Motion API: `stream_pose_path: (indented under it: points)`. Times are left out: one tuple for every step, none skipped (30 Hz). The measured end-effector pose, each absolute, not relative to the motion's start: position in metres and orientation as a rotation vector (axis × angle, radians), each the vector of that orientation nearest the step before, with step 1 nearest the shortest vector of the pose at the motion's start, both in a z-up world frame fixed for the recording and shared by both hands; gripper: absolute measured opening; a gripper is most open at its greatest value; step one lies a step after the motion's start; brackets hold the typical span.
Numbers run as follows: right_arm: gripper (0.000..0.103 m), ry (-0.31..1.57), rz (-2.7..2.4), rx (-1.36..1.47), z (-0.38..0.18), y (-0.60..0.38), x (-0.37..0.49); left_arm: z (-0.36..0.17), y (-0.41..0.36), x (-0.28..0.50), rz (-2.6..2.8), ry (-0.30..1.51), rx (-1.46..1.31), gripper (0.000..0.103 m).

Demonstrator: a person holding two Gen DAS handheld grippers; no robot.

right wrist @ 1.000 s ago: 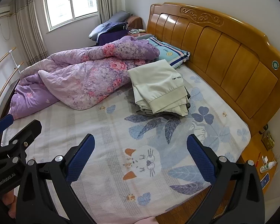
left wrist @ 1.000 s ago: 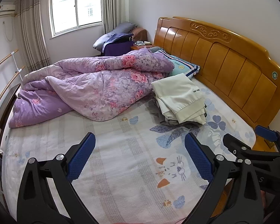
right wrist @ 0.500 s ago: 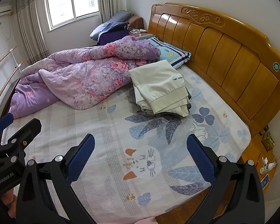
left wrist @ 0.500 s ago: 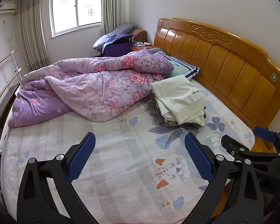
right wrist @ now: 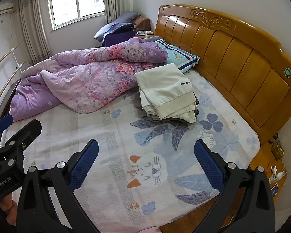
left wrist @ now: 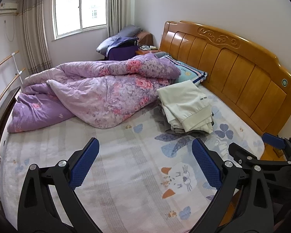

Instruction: Fold large clothes

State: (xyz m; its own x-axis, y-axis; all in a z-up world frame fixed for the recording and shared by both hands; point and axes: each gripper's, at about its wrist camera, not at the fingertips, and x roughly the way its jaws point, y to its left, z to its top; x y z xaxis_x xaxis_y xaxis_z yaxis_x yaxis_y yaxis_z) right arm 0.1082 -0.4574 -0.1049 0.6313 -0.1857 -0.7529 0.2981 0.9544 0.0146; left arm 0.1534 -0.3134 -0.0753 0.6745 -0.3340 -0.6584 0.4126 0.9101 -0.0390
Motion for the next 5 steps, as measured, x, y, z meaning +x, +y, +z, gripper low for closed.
stream_pose_path:
  points:
    - [0.095,0.844,-0.276,0.143,-0.1048,-0.4571,0.1092,-0.0761,-0.3137,0.155,-0.419,0.722,0.115,0.097]
    - [0.095,0.845,-0.274,0.144,-0.1051,-0.4565,0.1099,-0.0768,-0.3131,0.1561,-0.418,0.725,0.114,0.097]
    - [0.095,0.846,-0.273,0.143,-0.1052,-0.4553,0.1115,-0.0772,-0.3115,0.1565,-0.416,0.726,0.114,0.097]
    - [0.095,0.846,-0.273,0.143,-0.1052,-0.4556,0.1113,-0.0772,-0.3117,0.1571,-0.414,0.726,0.115,0.097]
    - [0.095,0.846,-0.273,0.144,-0.1052,-0.4557,0.1109,-0.0773,-0.3097,0.1576,-0.413,0.725,0.113,0.097]
